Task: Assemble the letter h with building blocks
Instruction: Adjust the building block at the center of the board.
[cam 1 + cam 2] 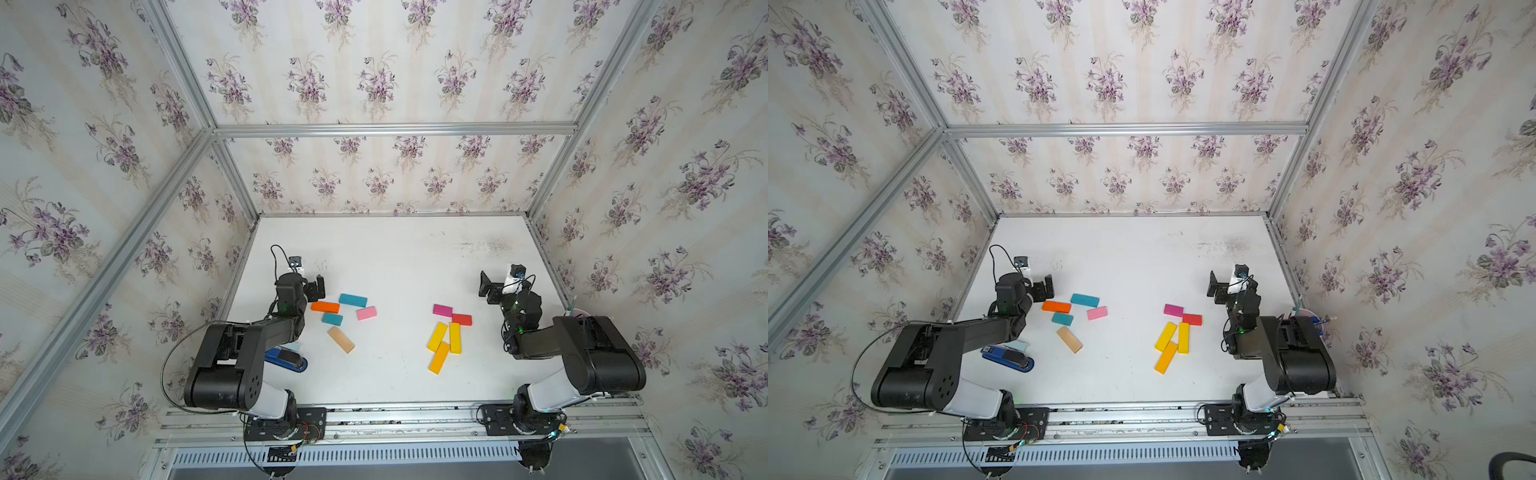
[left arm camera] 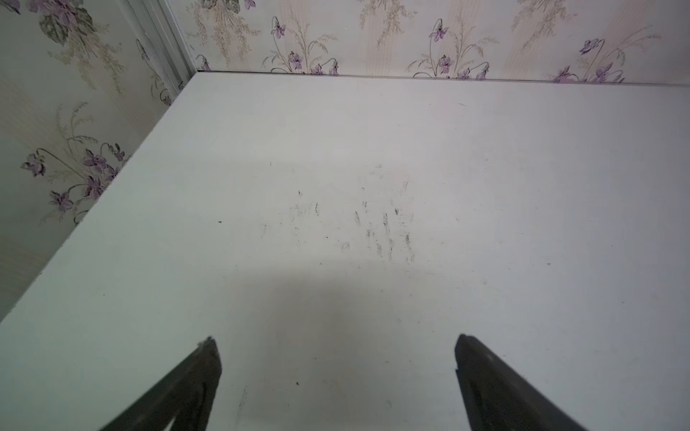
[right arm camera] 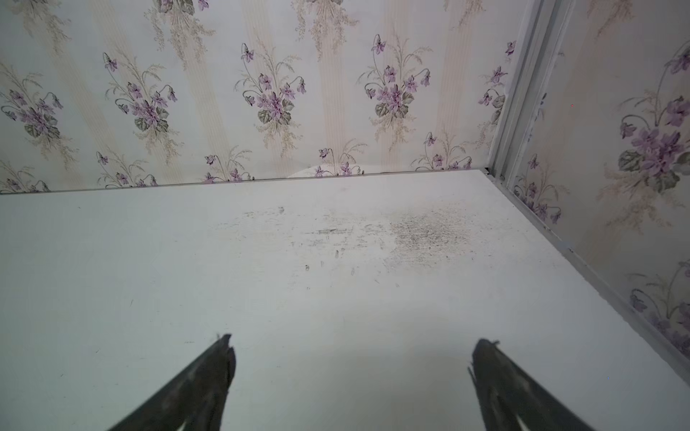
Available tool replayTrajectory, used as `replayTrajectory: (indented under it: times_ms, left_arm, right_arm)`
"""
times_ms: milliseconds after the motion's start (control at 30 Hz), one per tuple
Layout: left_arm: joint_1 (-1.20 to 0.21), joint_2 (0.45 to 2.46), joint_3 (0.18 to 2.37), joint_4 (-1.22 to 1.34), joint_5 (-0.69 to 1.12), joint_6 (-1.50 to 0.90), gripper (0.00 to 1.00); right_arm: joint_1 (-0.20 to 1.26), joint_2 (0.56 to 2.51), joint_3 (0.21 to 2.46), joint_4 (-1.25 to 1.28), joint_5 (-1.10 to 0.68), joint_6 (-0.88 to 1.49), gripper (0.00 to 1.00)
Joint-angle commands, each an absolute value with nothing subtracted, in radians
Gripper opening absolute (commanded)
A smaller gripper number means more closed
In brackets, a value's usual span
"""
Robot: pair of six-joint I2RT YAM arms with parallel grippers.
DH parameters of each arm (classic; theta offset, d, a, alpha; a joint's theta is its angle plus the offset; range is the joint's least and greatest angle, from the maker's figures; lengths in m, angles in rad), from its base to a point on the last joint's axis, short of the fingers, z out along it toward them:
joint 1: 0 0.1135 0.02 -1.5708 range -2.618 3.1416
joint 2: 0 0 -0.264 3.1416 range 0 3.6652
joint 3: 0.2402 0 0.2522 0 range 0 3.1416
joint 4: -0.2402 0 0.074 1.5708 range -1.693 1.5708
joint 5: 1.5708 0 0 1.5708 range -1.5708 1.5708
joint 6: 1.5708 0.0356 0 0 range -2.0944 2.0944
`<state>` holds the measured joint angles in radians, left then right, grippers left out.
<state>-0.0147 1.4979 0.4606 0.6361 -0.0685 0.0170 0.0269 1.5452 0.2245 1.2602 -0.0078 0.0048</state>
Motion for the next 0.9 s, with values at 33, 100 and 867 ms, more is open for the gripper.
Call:
replayTrajectory:
  times_ms: [33, 100, 867]
  left_arm:
    - [-0.016, 1.495, 0.463, 0.670, -0.067, 0.025, 1.00]
    - [-0.015, 1.495, 0.463, 0.670, -0.066, 0.025, 1.00]
    - [-0.018, 1.364, 0.708, 0.191, -0.250, -0.027, 1.00]
  right_arm:
    - [0.028, 1.541, 0.223, 1.280, -0.001, 0.009, 1.00]
    - [0.028, 1.543, 0.222, 1.283, -0.001, 0.009, 1.00]
    - [0.067, 1.312, 0.208, 1.108, 0.194, 0.054, 1.00]
